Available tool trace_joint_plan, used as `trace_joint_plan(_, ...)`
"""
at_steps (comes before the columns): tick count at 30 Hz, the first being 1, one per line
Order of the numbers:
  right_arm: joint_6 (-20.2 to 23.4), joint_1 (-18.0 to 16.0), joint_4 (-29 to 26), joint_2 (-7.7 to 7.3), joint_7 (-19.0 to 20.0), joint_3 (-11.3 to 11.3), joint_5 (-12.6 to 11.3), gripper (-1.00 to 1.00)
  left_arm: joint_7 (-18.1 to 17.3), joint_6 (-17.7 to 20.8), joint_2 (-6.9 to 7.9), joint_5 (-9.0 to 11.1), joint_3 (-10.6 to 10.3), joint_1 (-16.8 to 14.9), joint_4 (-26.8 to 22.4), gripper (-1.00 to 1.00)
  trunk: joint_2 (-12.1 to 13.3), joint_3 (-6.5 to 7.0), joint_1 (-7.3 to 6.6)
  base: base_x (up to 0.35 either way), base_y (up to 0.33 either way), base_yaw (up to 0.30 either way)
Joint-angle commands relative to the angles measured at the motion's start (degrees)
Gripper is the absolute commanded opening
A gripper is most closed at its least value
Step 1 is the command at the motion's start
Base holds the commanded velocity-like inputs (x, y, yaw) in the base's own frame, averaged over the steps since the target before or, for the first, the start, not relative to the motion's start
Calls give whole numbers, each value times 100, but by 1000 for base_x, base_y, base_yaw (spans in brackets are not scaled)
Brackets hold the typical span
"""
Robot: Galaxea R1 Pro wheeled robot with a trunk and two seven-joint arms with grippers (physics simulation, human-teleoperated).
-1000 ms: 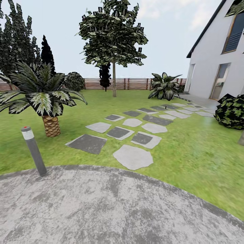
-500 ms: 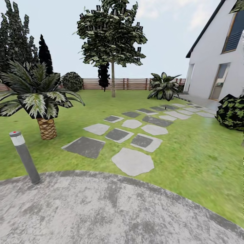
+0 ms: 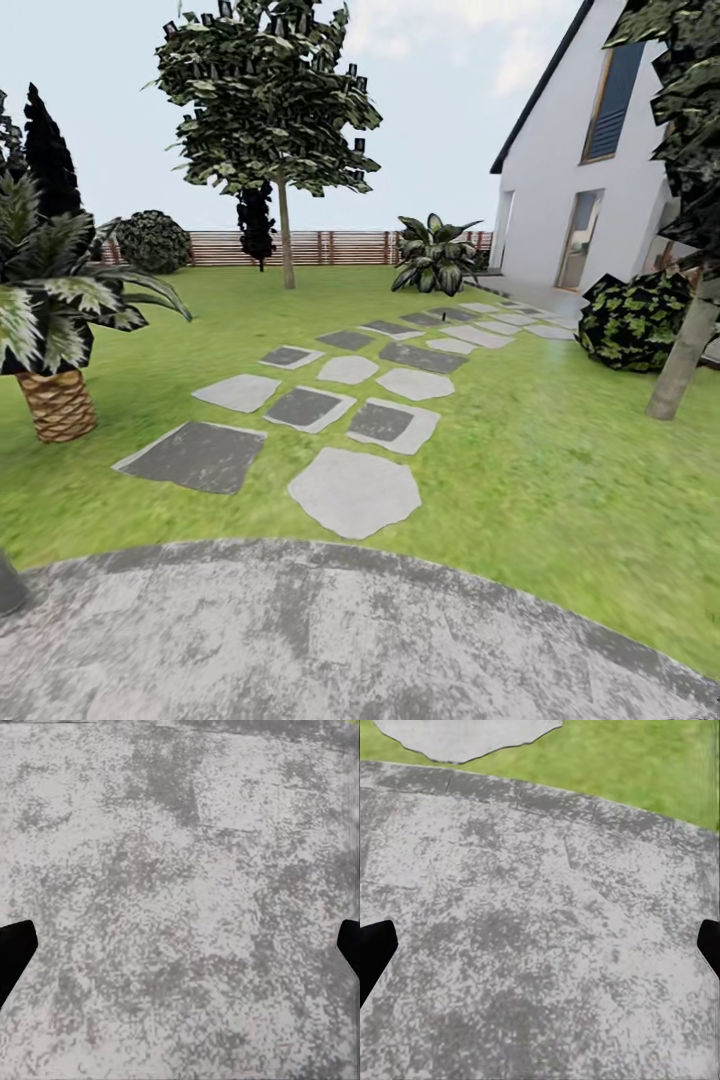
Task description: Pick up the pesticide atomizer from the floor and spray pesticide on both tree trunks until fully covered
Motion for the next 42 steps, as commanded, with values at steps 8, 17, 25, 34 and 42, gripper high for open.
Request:
trace_joint_plan(8,0,0,0,0,0,0,-3,100,0,-7,0,0,2,0,0,100,0,-5,0,309,0,-300)
trace_joint_plan(17,0,0,0,0,0,0,0,100,-8,-11,-8,-19,0,7,0,100,0,-34,0,37,0,-300)
trace_joint_plan(25,0,0,0,0,-8,6,0,100,0,0,-9,-26,0,3,0,100,-120,-115,66,1,0,-295)
trace_joint_plan(34,0,0,0,0,-1,9,0,100,0,0,-8,-18,0,1,0,100,-481,-286,264,0,0,-63)
trace_joint_plan(42,0,0,0,0,0,9,0,100,0,0,-9,-18,0,0,0,100,-802,-429,439,0,0,0)
